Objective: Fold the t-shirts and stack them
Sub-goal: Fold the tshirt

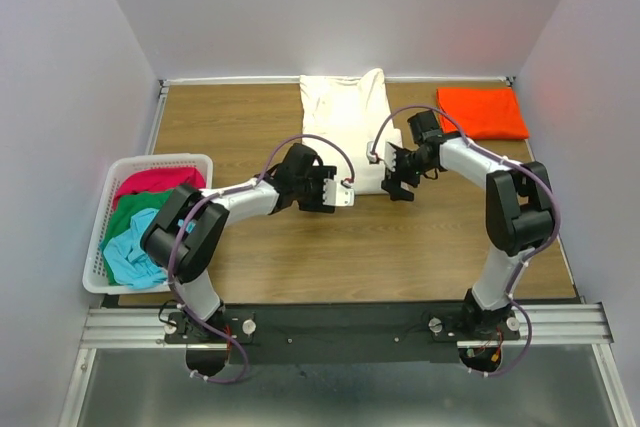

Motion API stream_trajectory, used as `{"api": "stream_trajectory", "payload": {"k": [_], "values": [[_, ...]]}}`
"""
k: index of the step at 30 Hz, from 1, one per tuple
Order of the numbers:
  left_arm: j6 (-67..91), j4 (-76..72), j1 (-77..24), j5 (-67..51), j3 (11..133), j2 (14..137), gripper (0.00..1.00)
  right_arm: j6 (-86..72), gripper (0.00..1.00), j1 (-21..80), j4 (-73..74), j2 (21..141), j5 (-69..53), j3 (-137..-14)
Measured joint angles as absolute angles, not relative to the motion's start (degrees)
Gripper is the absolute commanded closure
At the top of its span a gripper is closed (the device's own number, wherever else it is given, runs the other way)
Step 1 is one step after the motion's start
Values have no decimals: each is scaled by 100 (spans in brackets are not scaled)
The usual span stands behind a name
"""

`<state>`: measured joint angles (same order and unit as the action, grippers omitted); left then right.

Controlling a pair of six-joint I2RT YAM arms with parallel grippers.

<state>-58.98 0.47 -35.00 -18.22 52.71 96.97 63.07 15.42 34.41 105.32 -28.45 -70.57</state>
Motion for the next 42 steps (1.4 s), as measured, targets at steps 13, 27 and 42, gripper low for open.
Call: {"api": "stream_trajectory", "payload": {"k": [13, 27, 42], "values": [[-5776, 10, -3500, -1293, 5763, 10377, 42, 5601, 31, 1859, 2808, 10827, -2213, -7065], [-5599, 193, -3500, -1194, 5977, 10621, 100, 4858, 100, 1868, 2499, 10993, -2023, -7168], [-5118, 1522, -4766, -2377, 4995, 8750, 100, 5708, 100, 1986, 5140, 9170, -2670, -5581]]}}
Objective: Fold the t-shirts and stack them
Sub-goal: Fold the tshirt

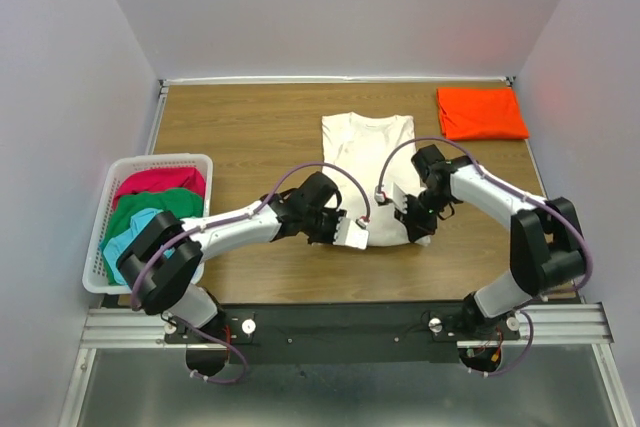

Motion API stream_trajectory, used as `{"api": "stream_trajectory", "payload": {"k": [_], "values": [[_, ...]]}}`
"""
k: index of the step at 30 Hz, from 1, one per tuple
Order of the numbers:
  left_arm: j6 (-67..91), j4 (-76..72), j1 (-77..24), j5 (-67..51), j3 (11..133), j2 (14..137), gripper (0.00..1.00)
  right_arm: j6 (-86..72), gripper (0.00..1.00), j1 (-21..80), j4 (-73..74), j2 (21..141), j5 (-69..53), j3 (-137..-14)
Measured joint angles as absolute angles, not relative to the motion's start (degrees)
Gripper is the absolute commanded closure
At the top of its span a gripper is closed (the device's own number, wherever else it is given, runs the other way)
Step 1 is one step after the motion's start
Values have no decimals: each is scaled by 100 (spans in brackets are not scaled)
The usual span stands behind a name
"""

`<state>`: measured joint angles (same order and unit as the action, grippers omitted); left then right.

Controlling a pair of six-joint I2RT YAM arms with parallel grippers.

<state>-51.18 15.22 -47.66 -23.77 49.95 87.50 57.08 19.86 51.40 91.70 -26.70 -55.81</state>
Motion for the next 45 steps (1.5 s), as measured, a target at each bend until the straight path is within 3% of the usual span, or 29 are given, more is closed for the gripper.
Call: {"api": "stream_trajectory", "payload": {"k": [6, 17, 28, 45], "values": [[-4762, 1992, -5072, -2738, 4829, 8162, 100, 5675, 100, 1999, 5800, 8200, -2696, -5507], [-5074, 2370, -4722, -2718, 5841, 8099, 100, 5249, 100, 1706, 6031, 8274, -2397, -6858], [-5765, 2272, -3579, -2668, 7900, 10007, 100, 5083, 100, 1000, 5774, 10388, -2226, -9247], [-5496, 1068, -2794, -2112, 9135, 11710, 100, 4112, 100, 972, 4613, 12750, -2167, -11758]]}}
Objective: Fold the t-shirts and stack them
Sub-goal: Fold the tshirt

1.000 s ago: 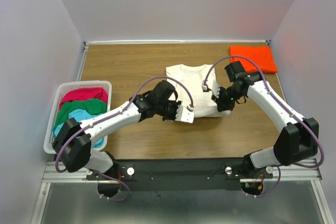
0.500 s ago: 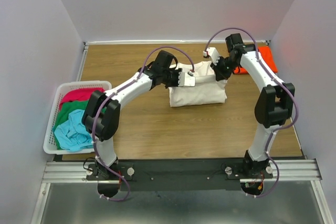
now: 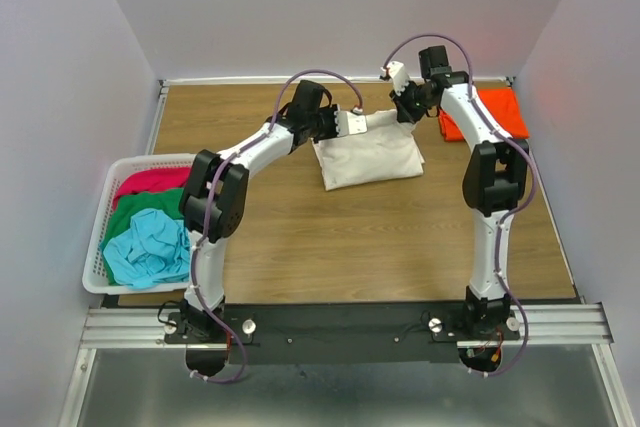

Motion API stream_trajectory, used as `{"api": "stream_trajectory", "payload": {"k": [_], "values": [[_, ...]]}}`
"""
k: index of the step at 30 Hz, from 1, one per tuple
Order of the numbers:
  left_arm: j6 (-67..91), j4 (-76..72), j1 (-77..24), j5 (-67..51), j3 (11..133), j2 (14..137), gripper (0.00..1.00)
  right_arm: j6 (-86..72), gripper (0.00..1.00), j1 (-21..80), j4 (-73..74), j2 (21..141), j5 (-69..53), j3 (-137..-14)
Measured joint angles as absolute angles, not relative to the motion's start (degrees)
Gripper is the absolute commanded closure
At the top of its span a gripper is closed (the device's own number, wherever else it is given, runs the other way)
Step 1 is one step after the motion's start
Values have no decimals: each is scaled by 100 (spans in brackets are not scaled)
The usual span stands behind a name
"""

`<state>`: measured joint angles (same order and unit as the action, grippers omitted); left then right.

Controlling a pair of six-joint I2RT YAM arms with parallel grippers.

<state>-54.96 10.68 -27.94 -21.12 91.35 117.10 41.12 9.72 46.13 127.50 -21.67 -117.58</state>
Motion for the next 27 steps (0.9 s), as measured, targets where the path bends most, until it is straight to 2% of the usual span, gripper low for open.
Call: {"api": "stream_trajectory", "payload": {"k": [7, 13, 15, 16, 17, 18, 19, 20, 21, 22, 23, 27], "values": [[-5196, 985, -2692, -1728, 9953, 12492, 100, 3787, 99, 967, 4169, 13406, -2084, -12145], [-4788, 1000, -2674, -1400, 10116, 12726, 100, 3439, 97, 967, 3859, 13745, -2078, -12335], [-4602, 950, -2674, -1264, 10116, 12750, 100, 3288, 83, 972, 3743, 13826, -2060, -12416], [-4460, 910, -2670, -1138, 10141, 12783, 65, 3192, 71, 976, 3662, 13876, -2036, -12466], [-4287, 888, -2670, -978, 10215, 12838, 44, 3068, 51, 989, 3548, 13917, -1977, -12497], [-4132, 884, -2665, -856, 10337, 12934, 31, 2954, 42, 1007, 3459, 13963, -1918, -12523], [-3942, 932, -2661, -648, 10527, 13028, 28, 2814, 35, 1017, 3376, 13985, -1828, -12534], [-3647, 976, -2655, -327, 10877, 13257, 27, 2620, 23, 1044, 3227, 14022, -1643, -12547], [-3395, 1011, -2624, -25, 11297, 13517, 22, 2414, 19, 1055, 3065, 14044, -1457, -12547], [-3166, 1059, -2589, 224, 11583, 13686, 12, 2231, 15, 1059, 2939, 14051, -1291, -12547], [-2912, 1160, -2532, 532, 11883, 13826, 10, 1994, 11, 1059, 2803, 14051, -1092, -12547], [-2064, 1286, -2346, 1719, 12206, 13845, 6, 1396, 11, 1052, 2405, 14038, -642, -12547]]}}
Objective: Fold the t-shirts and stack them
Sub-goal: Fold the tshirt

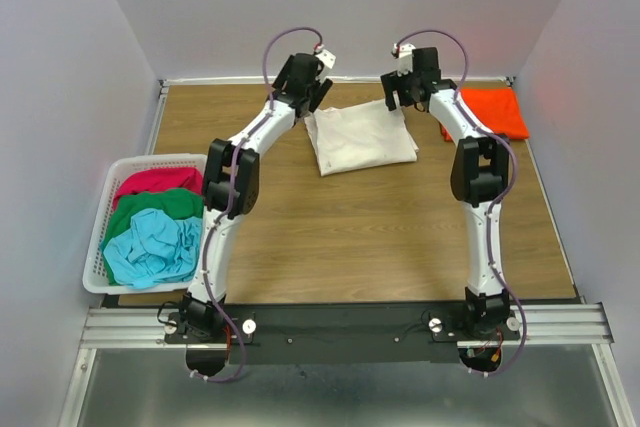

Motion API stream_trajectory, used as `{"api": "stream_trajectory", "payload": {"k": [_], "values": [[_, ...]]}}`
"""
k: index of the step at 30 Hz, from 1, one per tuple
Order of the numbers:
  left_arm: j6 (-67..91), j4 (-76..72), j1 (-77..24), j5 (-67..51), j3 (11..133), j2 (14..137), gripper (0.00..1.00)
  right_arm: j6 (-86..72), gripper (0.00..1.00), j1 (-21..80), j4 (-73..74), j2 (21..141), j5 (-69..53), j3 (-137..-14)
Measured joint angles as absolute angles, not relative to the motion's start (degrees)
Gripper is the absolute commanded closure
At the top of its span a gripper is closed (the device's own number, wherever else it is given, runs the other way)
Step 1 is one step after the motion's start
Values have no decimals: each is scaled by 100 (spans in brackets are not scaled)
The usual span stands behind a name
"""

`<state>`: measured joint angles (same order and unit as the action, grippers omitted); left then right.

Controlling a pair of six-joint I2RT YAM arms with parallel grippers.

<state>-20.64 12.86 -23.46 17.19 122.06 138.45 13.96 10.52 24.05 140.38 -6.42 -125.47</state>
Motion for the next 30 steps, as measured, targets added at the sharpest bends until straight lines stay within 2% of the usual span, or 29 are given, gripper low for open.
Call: {"api": "stream_trajectory", "payload": {"k": [3, 7, 10, 14, 17, 22, 25, 26, 27, 30], "values": [[-1605, 1319, -2202, 1846, 11926, 13463, 11, 974, 12, 1002, 2222, 13913, -598, -12339], [-1007, 1284, -2014, 1026, 11144, 12540, 30, 572, 12, 913, 2134, 13670, -956, -11924], [-473, 1177, -2001, 172, 10807, 12018, 31, 360, 13, 873, 2097, 13616, -1234, -11745], [263, 923, -2056, -768, 10709, 11939, 32, 23, 12, 814, 2086, 13618, -1533, -11601], [683, 858, -2093, -1151, 10715, 12160, 33, -115, 12, 779, 2084, 13618, -1603, -11559], [1310, 766, -2086, -1826, 11008, 12943, 42, -281, 13, 696, 2080, 13640, -1671, -11535], [1719, 740, -2045, -2106, 11214, 13478, 59, -325, 13, 661, 2078, 13653, -1710, -11518], [1846, 740, -2029, -2143, 11231, 13585, 72, -340, 13, 652, 2078, 13664, -1726, -11513], [2027, 757, -1992, -2165, 11240, 13714, 79, -357, 13, 637, 2078, 13673, -1732, -11509], [2276, 884, -1850, -2171, 11212, 13837, 79, -408, 13, 620, 2075, 13697, -1741, -11509]]}}
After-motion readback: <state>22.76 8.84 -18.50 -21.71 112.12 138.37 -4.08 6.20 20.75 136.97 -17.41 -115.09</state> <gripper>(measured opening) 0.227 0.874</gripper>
